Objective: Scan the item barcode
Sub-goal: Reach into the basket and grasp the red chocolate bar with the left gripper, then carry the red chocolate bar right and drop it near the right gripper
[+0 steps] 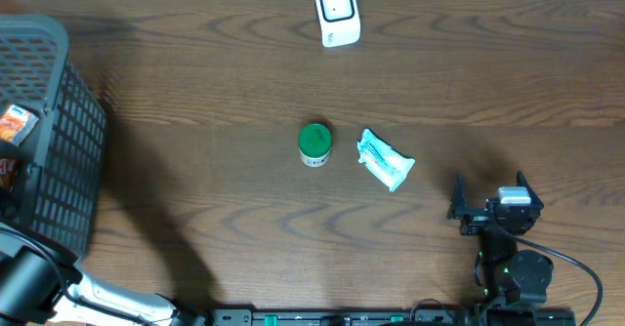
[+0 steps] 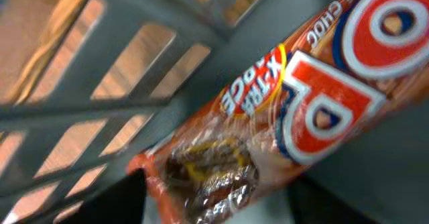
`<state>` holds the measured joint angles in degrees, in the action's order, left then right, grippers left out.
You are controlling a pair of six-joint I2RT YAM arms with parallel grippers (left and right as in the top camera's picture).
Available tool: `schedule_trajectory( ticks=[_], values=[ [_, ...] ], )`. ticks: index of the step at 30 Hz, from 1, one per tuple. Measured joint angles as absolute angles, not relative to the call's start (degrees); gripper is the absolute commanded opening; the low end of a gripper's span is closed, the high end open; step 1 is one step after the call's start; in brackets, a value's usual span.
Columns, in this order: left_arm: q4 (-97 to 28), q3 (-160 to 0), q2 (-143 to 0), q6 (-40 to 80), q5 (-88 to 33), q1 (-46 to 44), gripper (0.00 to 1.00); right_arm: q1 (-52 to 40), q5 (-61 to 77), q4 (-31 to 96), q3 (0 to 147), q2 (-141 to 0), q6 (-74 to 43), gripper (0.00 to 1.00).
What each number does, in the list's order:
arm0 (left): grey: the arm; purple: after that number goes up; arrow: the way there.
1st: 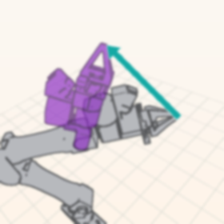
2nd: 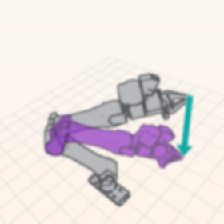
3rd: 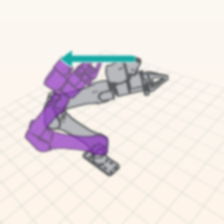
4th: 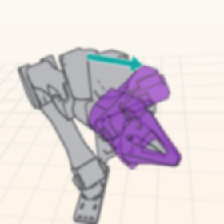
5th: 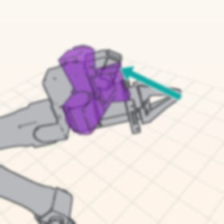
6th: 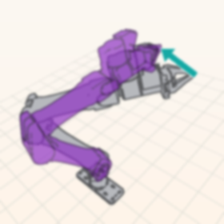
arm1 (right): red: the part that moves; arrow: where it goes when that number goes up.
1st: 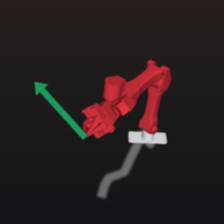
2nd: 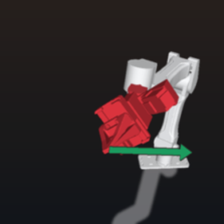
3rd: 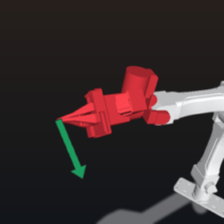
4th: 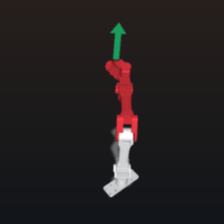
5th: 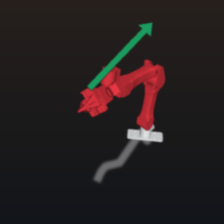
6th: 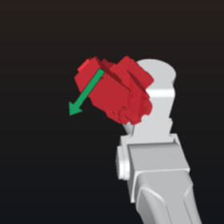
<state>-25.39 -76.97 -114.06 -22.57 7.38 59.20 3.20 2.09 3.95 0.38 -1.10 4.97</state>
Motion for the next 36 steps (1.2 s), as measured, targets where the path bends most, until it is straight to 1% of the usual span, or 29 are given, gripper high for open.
schedule_trajectory(
  ticks=[1,2,3,4,12,15,18,23,28,30,32,34,36],
  values=[
    [-25.2,-77.3,-114.6,-22.6,7.0,59.2,0.22,3.2,2.1,3.9,0.4,-1.1,5.0,0.99],
    [-25.0,-77.5,-115.0,-22.6,7.1,59.2,0.14,3.2,2.1,3.9,0.4,-1.1,5.0,0.99],
    [-24.7,-77.8,-115.5,-22.7,7.0,59.2,0.09,3.2,2.1,4.0,0.4,-1.1,5.0,0.99],
    [-24.4,-78.0,-115.7,-22.7,7.2,59.1,0.08,3.2,2.1,3.9,0.4,-1.1,5.0,0.99],
    [-25.6,-78.7,-115.4,-19.2,6.6,58.8,0.07,3.2,2.1,3.9,0.4,-1.1,5.0,0.99],
    [-27.5,-78.7,-114.1,-15.7,2.7,58.8,0.07,3.2,2.1,3.9,0.4,-1.1,5.0,0.99],
    [-27.7,-78.4,-110.5,-10.5,-4.4,58.8,0.07,3.2,2.1,3.9,0.4,-1.1,5.0,0.99],
    [-22.9,-78.5,-95.9,1.1,-20.0,58.0,0.07,3.2,2.1,4.0,0.4,-1.1,5.0,0.99],
    [-21.1,-78.9,-79.1,13.0,-28.9,56.3,0.07,3.2,2.1,3.9,0.4,-1.1,5.0,0.99],
    [-21.1,-79.0,-73.4,16.7,-33.5,54.8,0.07,3.2,2.1,4.0,0.4,-1.1,5.0,0.99],
    [-21.5,-79.1,-68.5,19.1,-39.0,51.3,0.07,3.2,2.1,4.0,0.4,-1.1,5.0,0.99],
    [-23.3,-79.3,-65.1,20.6,-44.2,45.0,0.07,3.2,2.1,4.0,0.4,-1.1,5.0,0.99],
    [-26.5,-79.5,-63.1,21.2,-48.5,36.1,0.07,3.2,2.1,3.9,0.4,-1.1,5.0,0.99]
  ],
)
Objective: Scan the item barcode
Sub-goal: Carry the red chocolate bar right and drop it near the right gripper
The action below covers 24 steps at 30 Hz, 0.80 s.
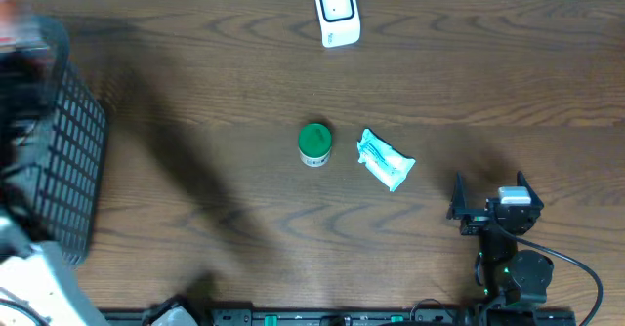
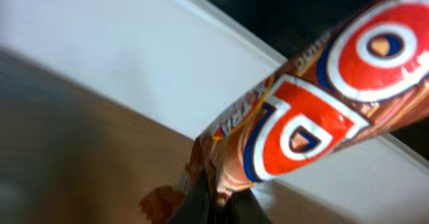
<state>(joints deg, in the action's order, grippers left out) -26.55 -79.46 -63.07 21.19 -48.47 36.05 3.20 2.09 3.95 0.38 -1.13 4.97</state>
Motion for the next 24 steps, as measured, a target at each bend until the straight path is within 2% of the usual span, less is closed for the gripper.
schedule_trajectory(
  ticks=[4,10,15,19,20,21,22,24],
  values=[
    [-33.6,-79.5,-63.7,19.0,-52.5,18.9,0.07,3.2,2.1,3.9,0.4,-1.1,5.0,0.99],
    [-41.7,-77.9,-74.6,13.9,-56.3,-4.1,0.07,3.2,2.0,3.9,0.4,-1.1,5.0,0.99],
    [-42.2,-77.5,-87.9,10.2,-62.2,-17.3,0.07,3.2,2.0,3.9,0.4,-1.1,5.0,0.99],
    [-42.2,-77.3,-97.4,9.0,-65.5,-23.3,0.09,3.2,2.0,3.9,0.4,-1.1,5.0,0.99],
    [-42.2,-77.3,-99.4,8.8,-66.9,-24.1,0.17,3.2,2.0,3.9,0.4,-1.1,5.0,0.99],
    [-42.0,-77.3,-101.4,8.4,-68.9,-24.8,0.45,3.2,2.0,3.9,0.4,-1.1,5.0,0.99],
    [-41.7,-77.2,-103.2,8.3,-71.1,-25.3,0.80,3.2,2.0,3.9,0.4,-1.1,5.0,0.99],
    [-40.4,-77.1,-106.7,8.3,-77.1,-26.0,0.84,3.2,2.0,3.9,0.4,-1.1,5.0,0.99]
  ],
)
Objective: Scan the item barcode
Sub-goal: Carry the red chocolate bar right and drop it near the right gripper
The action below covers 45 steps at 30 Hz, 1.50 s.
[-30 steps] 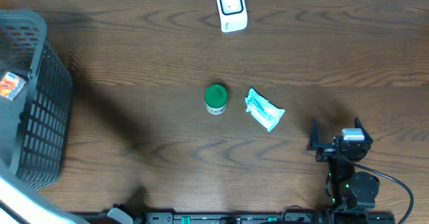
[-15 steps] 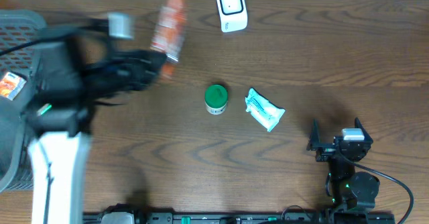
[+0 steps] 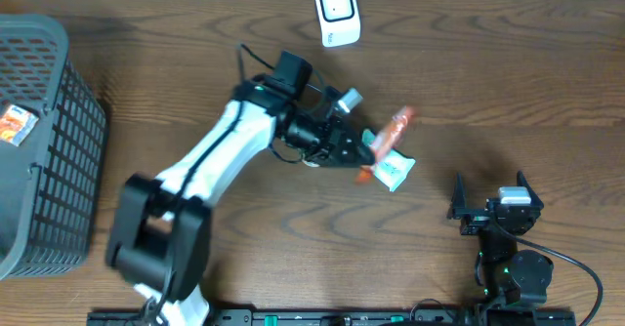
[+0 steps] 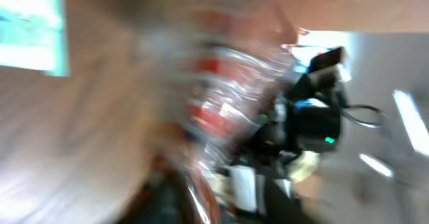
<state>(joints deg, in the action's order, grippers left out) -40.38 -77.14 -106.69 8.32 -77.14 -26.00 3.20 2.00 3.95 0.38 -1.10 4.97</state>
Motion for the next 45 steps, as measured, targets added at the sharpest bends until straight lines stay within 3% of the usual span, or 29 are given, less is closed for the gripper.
schedule_trajectory(
  ticks=[9,15,20,24,26,29,36,45],
  values=[
    [-35.7,-77.1,-107.2,9.2,-86.9,-26.1,0.85,3.2,2.0,3.9,0.4,-1.1,5.0,0.99],
    [-26.6,-77.7,-99.8,12.6,-82.4,-24.8,0.85,3.2,2.0,3.9,0.4,-1.1,5.0,0.99],
    [-27.2,-78.6,-89.9,15.0,-67.4,-19.6,0.85,3.2,2.0,4.0,0.4,-1.1,5.0,0.99],
    [-35.8,-81.2,-83.2,14.7,-49.1,-14.1,0.85,3.2,2.0,4.0,0.4,-1.1,5.0,0.99],
    [-40.3,-83.6,-80.2,14.1,-36.8,-11.6,0.94,3.2,1.9,3.9,0.4,-1.1,5.0,0.99],
    [-43.2,-88.5,-77.2,11.9,-20.9,-8.5,0.96,3.2,1.9,3.9,0.4,-1.1,5.0,0.99],
    [-43.5,-102.2,-75.3,9.2,-2.3,9.6,0.96,3.2,1.9,4.0,0.4,-1.1,5.0,0.99],
    [-45.0,-104.3,-84.1,14.5,-5.5,37.9,0.96,3.2,1.9,3.9,0.4,-1.1,5.0,0.99]
  ],
)
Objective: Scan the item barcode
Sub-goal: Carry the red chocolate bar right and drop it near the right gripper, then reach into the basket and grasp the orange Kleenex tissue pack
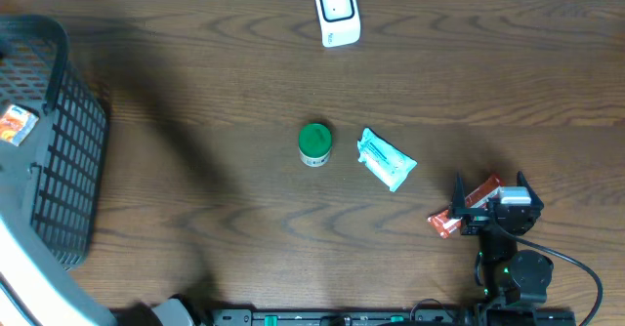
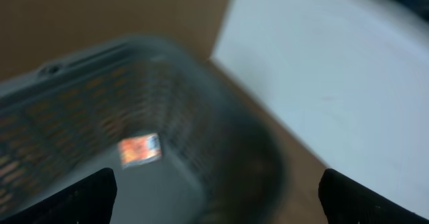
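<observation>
The white barcode scanner (image 1: 337, 12) stands at the table's far edge. An orange-red snack packet (image 1: 457, 213) lies on the table at the right, against my parked right gripper (image 1: 490, 191), whose two dark prongs stand apart. In the blurred left wrist view my left gripper (image 2: 214, 197) is wide open with nothing between its fingers (image 2: 87, 196). It hangs above the grey mesh basket (image 2: 201, 70), where an orange item (image 2: 137, 149) lies on the floor. Only a white blur of the left arm (image 1: 24, 282) shows overhead.
The basket (image 1: 59, 150) fills the left edge, the orange item (image 1: 17, 123) inside it. A green-lidded jar (image 1: 314, 143) and a teal packet (image 1: 386, 160) lie mid-table. Bare wood spans between basket and jar.
My left gripper held the snack packet over mid-table by the teal packet. Now the packet lies on the table beside the right gripper, and the left gripper is open over the basket.
My left gripper was down in the basket at the snack packet. Then it held the packet up outside the basket, then over mid-table near the teal packet. Now the packet rests at the right and the open gripper is back over the basket.
</observation>
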`<state>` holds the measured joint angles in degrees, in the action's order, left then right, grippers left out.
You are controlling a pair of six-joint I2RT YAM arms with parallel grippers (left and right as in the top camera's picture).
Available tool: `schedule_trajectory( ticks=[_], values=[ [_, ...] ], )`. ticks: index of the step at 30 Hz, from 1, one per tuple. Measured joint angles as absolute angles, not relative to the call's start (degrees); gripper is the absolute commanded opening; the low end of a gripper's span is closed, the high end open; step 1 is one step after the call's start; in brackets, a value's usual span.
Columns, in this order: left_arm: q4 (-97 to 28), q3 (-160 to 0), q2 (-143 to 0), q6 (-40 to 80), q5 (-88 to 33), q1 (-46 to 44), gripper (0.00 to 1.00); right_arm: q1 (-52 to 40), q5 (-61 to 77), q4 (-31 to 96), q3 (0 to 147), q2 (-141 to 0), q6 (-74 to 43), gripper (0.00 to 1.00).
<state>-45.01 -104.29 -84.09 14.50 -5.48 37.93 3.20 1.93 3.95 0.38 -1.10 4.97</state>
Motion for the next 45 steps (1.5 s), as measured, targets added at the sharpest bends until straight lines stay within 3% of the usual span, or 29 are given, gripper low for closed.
schedule_trajectory(
  ticks=[6,20,45],
  values=[
    [-45.2,-104.2,-97.4,15.0,-6.7,44.2,0.96,3.2,1.9,3.9,0.4,-1.1,5.0,0.99],
    [-37.6,-104.2,-120.7,15.2,-1.8,44.5,0.96,3.2,1.9,4.0,0.4,-1.1,5.0,0.99],
    [-28.2,-104.2,-130.6,15.2,3.6,41.0,0.97,3.2,1.9,4.0,0.4,-1.1,5.0,0.99]
  ],
)
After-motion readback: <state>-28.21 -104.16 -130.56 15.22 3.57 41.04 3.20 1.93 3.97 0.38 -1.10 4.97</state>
